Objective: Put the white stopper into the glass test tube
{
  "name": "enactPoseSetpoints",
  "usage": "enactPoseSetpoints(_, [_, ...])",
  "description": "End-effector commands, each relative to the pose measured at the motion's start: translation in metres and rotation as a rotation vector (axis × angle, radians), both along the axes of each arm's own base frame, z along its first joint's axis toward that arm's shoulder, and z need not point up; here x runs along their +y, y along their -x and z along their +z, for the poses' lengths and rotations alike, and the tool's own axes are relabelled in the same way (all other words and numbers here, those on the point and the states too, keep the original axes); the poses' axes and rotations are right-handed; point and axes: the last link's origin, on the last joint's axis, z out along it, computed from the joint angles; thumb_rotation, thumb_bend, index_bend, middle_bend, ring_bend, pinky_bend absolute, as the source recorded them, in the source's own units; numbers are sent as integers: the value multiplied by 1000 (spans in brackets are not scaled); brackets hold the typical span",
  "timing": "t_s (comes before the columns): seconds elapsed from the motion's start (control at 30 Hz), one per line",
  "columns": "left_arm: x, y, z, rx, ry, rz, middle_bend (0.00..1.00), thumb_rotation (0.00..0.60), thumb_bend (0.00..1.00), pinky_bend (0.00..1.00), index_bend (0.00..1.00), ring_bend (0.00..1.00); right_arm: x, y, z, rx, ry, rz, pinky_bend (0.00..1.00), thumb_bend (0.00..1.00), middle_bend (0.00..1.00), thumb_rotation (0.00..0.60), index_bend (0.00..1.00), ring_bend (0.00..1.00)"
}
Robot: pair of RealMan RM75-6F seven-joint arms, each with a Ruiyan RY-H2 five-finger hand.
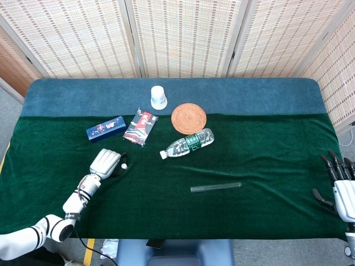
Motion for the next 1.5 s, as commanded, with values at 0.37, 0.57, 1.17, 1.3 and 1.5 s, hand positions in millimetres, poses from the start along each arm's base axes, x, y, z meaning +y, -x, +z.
enactPoseSetpoints(0.37, [1,2,-3,-6,-1,0,980,600,440,837,525,926,-1,-1,-2,0,-7,-3,0,351,0,600,0,100])
enactPoseSetpoints(0.57, [2,1,0,-27,-11,-9,985,600,486,837,565,928,-3,-4,-2,1,-4,13,0,351,8,600,0,111])
enactPoseSetpoints(1.17, [-17,-4,38,-125,-54,-23,988,600,513,837,565,929,-53,-80,-61,7,-313,231,948,299,641,600,268,887])
enactPoseSetpoints(1.3, [-24,-3,42,-125,-54,-26,988,600,512,837,564,929,-64,-98,-90,34,-387,256,1000,296,774,600,350,987])
enactPoseSetpoints(1.5, [-31,3,46,-114,-55,-10,988,600,513,838,560,929,-77,-110,-126,6,-460,219,1000,295,854,600,382,1000])
